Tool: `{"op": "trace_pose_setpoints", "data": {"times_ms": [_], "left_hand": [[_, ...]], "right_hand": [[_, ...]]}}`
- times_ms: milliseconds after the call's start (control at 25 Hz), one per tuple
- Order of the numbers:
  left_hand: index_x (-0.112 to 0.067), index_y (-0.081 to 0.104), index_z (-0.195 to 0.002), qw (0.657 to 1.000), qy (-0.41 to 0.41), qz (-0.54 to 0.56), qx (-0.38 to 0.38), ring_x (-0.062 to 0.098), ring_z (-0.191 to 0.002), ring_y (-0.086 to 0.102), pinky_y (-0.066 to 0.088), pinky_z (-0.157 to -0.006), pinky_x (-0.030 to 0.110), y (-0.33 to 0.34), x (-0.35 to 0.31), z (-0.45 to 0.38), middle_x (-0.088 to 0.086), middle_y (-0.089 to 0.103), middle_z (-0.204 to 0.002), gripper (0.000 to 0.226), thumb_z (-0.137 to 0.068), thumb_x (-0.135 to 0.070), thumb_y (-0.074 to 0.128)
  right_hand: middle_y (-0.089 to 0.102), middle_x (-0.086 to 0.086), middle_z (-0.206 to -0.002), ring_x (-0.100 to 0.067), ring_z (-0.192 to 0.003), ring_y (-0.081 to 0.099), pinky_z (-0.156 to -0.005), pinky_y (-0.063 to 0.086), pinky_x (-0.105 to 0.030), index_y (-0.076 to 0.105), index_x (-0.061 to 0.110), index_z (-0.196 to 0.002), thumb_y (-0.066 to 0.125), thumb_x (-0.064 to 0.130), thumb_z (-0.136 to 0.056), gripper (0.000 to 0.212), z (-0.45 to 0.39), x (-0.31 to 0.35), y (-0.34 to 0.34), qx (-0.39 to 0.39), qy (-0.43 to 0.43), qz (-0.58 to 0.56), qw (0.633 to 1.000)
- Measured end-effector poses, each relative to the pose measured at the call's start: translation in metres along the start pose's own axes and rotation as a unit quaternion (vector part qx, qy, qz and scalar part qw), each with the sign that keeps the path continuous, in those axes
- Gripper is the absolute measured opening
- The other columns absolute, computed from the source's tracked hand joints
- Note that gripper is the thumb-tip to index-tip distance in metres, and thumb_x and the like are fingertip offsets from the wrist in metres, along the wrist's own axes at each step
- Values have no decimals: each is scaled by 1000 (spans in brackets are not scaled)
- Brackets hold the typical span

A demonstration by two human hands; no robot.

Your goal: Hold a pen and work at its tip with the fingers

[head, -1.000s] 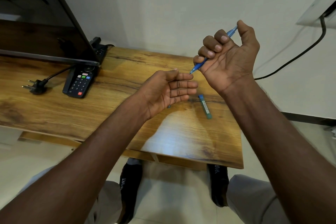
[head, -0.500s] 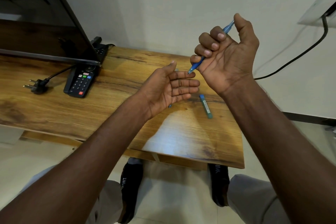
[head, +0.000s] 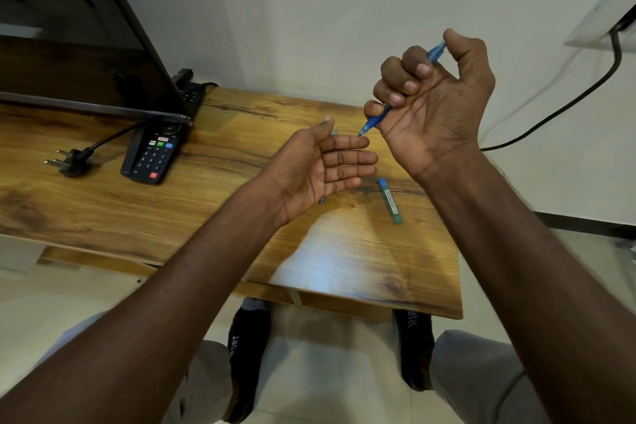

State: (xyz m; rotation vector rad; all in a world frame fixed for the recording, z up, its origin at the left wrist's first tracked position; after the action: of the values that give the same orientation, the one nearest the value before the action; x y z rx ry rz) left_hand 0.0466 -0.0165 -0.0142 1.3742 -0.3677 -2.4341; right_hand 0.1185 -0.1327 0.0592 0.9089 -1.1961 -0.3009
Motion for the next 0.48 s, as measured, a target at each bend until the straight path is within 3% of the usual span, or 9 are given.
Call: {"op": "trace_pose_setpoints", "data": {"times_ms": [480], "left_hand": [[-6,72,-119,1000,-3,3,-1,27,-102,77,58,-94,35,1,1,-1,19,78,-115,59,-111,-51,35]], "right_hand": [[26,2,-67,-15,-59,25,-62,27,-33,40,19,-68,35,51,-102,48,-2,0,-3,-15,6,-1,1000]]}}
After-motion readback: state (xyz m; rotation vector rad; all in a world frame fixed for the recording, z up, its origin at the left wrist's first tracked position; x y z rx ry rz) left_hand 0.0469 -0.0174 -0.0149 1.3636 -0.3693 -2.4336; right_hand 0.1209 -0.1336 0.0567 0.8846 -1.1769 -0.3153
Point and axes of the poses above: each hand's wrist, its own z-axis away from the middle knuckle, its own y-axis out of the palm, x = y × z, the point moved 6 cm from there along -z, towards the middle knuckle
